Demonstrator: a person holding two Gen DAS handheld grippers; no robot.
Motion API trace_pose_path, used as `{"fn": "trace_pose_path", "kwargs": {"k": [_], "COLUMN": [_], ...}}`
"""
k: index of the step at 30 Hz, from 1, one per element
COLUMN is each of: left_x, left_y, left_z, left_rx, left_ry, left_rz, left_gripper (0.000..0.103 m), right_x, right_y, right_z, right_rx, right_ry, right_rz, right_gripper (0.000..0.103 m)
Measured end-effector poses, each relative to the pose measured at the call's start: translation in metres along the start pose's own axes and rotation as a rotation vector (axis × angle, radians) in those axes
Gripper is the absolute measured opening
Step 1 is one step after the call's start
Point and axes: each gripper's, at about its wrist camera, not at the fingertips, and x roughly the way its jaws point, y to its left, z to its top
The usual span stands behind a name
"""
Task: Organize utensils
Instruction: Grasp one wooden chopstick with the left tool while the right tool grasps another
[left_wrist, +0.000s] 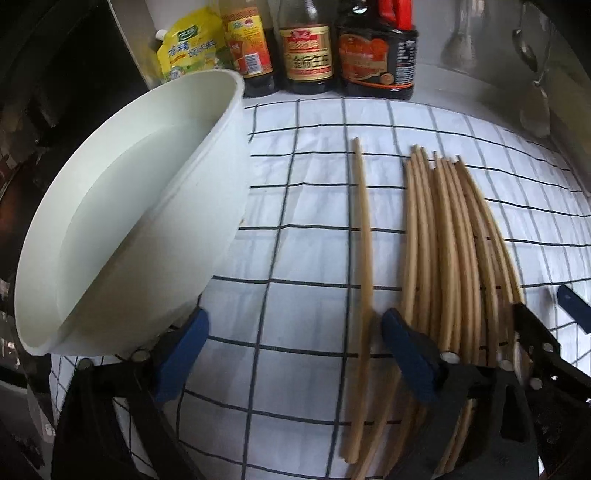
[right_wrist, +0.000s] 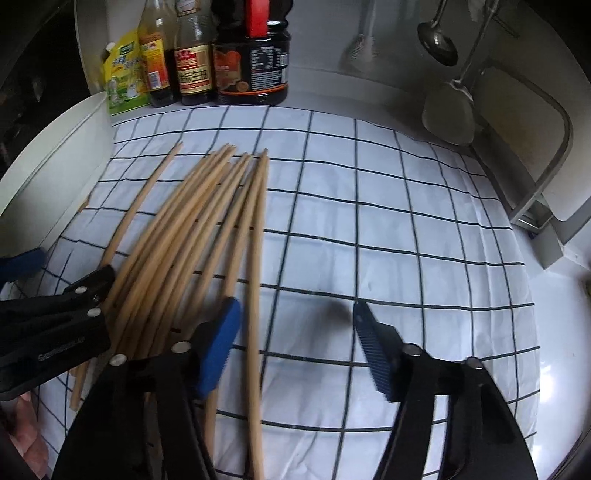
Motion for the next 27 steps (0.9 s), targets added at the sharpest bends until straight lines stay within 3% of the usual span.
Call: {"fn": "trace_pose_path", "kwargs": {"k": [2,5,7,9,10,20,27], "left_x": [-0.002,-0.004,-0.005,-0.006,-0.007,-0.022,-0.054], "left_y": [-0.003,-0.007,-0.01,-0.014,-0.015,-0.003,0.007], "left_z": [0.001,0.002,0.001,0.0,0.0,0.0,0.007], "left_rx": [0.013,0.022,0.026,0.042,0.051,0.031,0.025], "left_ry": [-0.001,0.006,0.01,0.013,0.015,0.017,-0.011], "left_rz": [-0.023,-0.081,-0.118,-0.136,-0.142,-0.229,-0.288], "left_gripper": [0.075,0.05,0.028,0.014,0.007,0.007,0.007], "right_x": [-0.001,-0.002,-0.002,-0.003,-0.004,-0.012,-0.048], "right_y": [0.004,0.009,0.012,0.015,0.016,-0.002,-0.011], "right_z": [-0.001,-0.001,-0.001,-0.002,-0.003,-0.01,-0.005], "right_rx": [-0.017,-0.029,-0.036,-0.045,-0.049,0.053,0.115], "right_ry": [-0.003,0.003,0.009,0.012,0.01,0.021,-0.006], "right_rz": [0.004,0.019,0.044,0.053,0.045,0.115,0.152], "right_gripper": [0.049,0.038,0.024,0.006,0.007,0.006,0.006]}}
